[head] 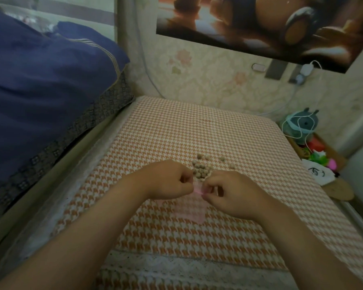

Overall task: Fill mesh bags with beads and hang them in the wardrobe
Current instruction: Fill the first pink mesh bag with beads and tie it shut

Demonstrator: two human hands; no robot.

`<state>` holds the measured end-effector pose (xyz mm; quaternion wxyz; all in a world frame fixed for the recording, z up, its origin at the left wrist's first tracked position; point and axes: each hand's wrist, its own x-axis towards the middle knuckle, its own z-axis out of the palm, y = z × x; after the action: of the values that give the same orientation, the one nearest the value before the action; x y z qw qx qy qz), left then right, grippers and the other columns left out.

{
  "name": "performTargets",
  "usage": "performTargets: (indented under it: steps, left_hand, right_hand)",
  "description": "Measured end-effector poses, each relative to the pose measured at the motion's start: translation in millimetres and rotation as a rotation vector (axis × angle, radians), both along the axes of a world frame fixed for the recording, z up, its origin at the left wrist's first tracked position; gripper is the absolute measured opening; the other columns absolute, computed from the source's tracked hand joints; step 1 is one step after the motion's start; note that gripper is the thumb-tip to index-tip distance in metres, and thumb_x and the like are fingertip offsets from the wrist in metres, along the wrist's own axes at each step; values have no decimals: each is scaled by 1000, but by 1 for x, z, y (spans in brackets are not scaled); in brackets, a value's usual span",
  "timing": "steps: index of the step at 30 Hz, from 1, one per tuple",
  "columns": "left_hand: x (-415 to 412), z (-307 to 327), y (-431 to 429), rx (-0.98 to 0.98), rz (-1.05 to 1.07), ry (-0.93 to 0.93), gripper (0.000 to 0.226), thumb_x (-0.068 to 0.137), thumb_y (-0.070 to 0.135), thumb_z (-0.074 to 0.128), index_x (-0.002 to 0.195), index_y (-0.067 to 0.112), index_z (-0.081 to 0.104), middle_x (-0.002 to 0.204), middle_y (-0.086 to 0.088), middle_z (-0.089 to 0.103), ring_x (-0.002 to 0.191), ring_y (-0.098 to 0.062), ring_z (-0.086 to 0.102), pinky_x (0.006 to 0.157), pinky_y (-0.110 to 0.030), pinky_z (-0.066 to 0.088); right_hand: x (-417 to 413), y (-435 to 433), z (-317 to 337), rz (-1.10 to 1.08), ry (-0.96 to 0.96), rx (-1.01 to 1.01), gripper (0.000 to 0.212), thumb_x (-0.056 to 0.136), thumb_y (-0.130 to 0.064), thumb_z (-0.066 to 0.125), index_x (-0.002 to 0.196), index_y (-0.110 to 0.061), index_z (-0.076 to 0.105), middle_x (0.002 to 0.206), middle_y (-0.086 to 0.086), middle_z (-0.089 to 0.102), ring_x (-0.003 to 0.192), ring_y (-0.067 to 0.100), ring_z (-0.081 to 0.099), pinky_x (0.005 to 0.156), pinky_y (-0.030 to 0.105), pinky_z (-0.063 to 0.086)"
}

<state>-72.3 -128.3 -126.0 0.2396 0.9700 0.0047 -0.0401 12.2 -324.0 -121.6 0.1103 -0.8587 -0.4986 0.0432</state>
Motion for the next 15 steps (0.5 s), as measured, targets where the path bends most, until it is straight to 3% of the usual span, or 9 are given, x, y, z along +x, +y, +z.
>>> performTargets:
  steps: [6, 11, 13, 15]
  left_hand:
    - [8, -6, -17, 78, -32, -78, 32, 80, 52, 46, 75, 25, 64, 77, 5, 66, 69, -12, 61, 67, -41, 55]
    - [8, -4, -18, 79, 29, -47, 52, 95, 51, 45, 64, 13, 63, 55, -4, 58, 49, -19, 50, 53, -37, 45]
    - [8, -4, -22, 85, 38, -21, 54, 96, 48, 45, 64, 8, 62, 52, -5, 53, 48, -19, 46, 52, -36, 40]
    - [9, -7, -25, 106, 70, -15, 53, 96, 48, 46, 69, 9, 67, 58, -7, 60, 54, -21, 55, 54, -37, 45]
  right_hand:
    - [-4, -16, -5, -18, -28, -50, 11, 92, -40, 61, 99, -31, 63, 90, -20, 50, 71, -5, 45, 69, 24, 39]
    - [-3, -16, -10, 2, -77, -78, 15, 95, -40, 57, 106, -35, 66, 109, -14, 55, 90, 7, 53, 75, 28, 44]
    - [-5, -13, -15, 26, -85, -117, 15, 96, -38, 56, 106, -34, 67, 111, -14, 55, 96, 10, 57, 76, 28, 44]
    - [-5, -12, -21, 39, -37, -100, 19, 94, -36, 59, 111, -36, 67, 114, -16, 55, 98, 9, 58, 80, 28, 47]
